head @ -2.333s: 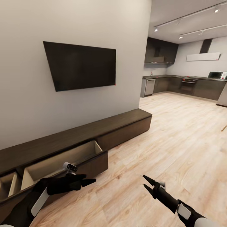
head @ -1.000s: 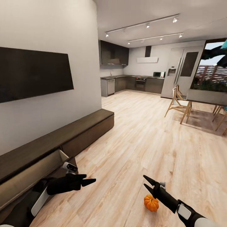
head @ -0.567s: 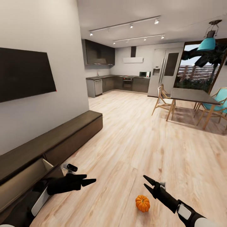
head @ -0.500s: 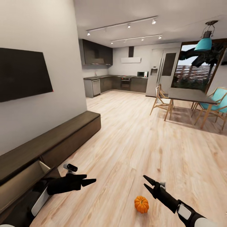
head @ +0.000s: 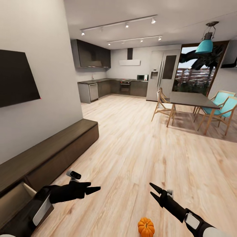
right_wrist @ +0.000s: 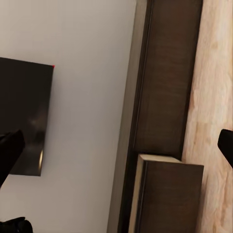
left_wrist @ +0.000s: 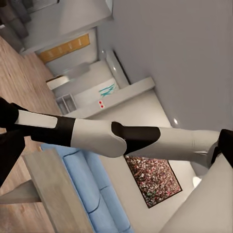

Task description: Place each of the two pumpkins and all three candles from the living room inside a cabinet in the living room (use any cabinet), then make sure every cabinet is closed, and position the cauldron so it is next to a table in the living room.

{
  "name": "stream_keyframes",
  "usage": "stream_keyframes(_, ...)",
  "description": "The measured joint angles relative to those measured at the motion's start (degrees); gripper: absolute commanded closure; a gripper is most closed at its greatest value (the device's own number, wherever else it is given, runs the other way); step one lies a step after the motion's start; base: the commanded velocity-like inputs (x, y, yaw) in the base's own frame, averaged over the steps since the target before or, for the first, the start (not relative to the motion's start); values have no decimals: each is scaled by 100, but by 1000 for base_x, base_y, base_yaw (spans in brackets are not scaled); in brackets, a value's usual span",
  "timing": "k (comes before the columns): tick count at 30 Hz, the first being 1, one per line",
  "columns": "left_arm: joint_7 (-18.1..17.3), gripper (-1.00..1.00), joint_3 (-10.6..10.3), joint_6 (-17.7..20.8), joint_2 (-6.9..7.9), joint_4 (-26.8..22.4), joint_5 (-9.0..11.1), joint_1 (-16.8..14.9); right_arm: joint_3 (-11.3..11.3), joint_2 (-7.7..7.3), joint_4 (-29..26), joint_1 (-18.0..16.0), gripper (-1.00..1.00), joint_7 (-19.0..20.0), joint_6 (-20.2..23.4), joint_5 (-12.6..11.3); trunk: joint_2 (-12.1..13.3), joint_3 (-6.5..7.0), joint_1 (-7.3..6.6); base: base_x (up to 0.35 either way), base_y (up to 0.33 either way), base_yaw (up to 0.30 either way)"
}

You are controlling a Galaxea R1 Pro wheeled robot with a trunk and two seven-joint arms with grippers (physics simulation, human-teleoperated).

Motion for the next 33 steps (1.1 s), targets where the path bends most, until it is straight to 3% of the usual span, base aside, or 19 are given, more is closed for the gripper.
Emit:
stream_keyframes(5, 181, -100, 0, 5, -12, -1, 0, 0, 0, 0, -1, 0, -100, -3, 0, 2, 0, 0, 0, 323, 109, 0)
stream_keyframes(15, 219, -100, 0, 3, -18, -1, 0, 0, 0, 8, -1, 0, -100, -22, 0, 0, 0, 0, 1, 279, 163, 0)
stream_keyframes(27, 219, -100, 0, 0, -21, 0, -2, 0, 0, 9, 0, 0, -100, -33, 0, -2, 0, 0, 1, 268, -99, 0)
stream_keyframes(33, 216, -100, 0, 0, -14, 0, 0, 0, 0, 4, 0, 0, -100, -37, 0, -1, 0, 0, 3, 67, -7, 0)
